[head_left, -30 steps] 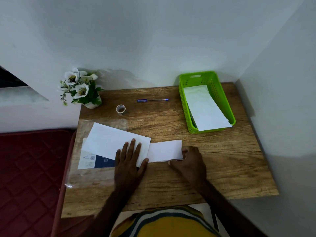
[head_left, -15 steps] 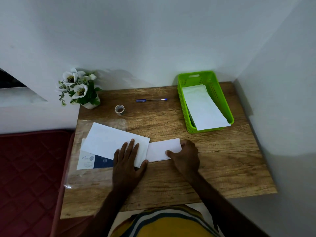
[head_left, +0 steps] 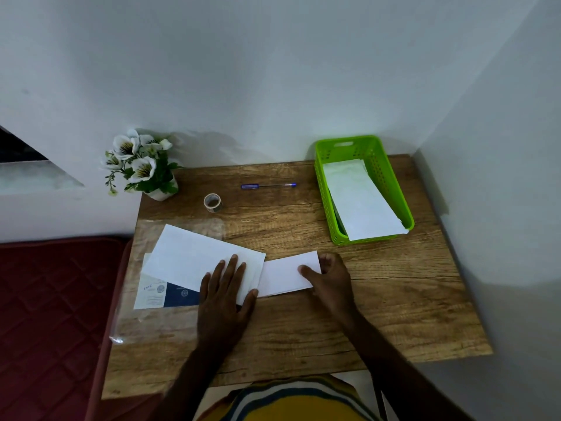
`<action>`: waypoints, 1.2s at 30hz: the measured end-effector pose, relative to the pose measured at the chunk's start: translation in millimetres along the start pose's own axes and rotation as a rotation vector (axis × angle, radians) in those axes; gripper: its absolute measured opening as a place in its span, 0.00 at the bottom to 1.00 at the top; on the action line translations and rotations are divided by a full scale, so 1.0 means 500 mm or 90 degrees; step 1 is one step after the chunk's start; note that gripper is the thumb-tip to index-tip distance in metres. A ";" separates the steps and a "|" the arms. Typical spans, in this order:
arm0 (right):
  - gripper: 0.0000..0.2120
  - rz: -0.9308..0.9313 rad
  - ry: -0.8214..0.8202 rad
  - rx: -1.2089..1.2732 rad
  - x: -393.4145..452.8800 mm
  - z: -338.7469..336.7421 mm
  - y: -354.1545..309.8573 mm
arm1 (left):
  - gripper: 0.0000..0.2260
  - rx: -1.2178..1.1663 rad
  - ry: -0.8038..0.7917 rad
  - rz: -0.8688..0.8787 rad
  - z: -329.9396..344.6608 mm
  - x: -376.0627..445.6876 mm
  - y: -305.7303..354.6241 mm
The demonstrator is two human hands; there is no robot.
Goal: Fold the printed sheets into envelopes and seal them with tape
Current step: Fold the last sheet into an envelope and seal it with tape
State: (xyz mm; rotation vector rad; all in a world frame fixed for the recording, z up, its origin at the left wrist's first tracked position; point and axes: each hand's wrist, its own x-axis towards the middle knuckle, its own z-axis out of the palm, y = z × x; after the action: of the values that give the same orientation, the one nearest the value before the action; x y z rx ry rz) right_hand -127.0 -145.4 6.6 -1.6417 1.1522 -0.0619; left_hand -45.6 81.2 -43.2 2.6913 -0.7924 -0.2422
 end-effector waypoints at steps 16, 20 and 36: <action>0.12 -0.076 -0.113 0.046 -0.013 -0.022 0.013 | 0.27 0.001 0.068 0.023 0.004 -0.007 -0.002; 0.11 -0.092 -0.059 0.098 -0.026 -0.056 0.014 | 0.28 0.005 0.074 0.018 0.004 -0.007 0.001; 0.07 -0.148 0.053 0.145 -0.096 -0.094 0.024 | 0.23 0.001 0.100 0.016 -0.020 -0.009 0.023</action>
State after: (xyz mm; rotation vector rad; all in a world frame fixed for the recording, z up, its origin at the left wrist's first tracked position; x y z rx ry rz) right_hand -186.2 -145.0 40.6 -1.5724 0.9729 -0.4003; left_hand -52.6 77.3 -29.6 2.6605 -0.7787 -0.0236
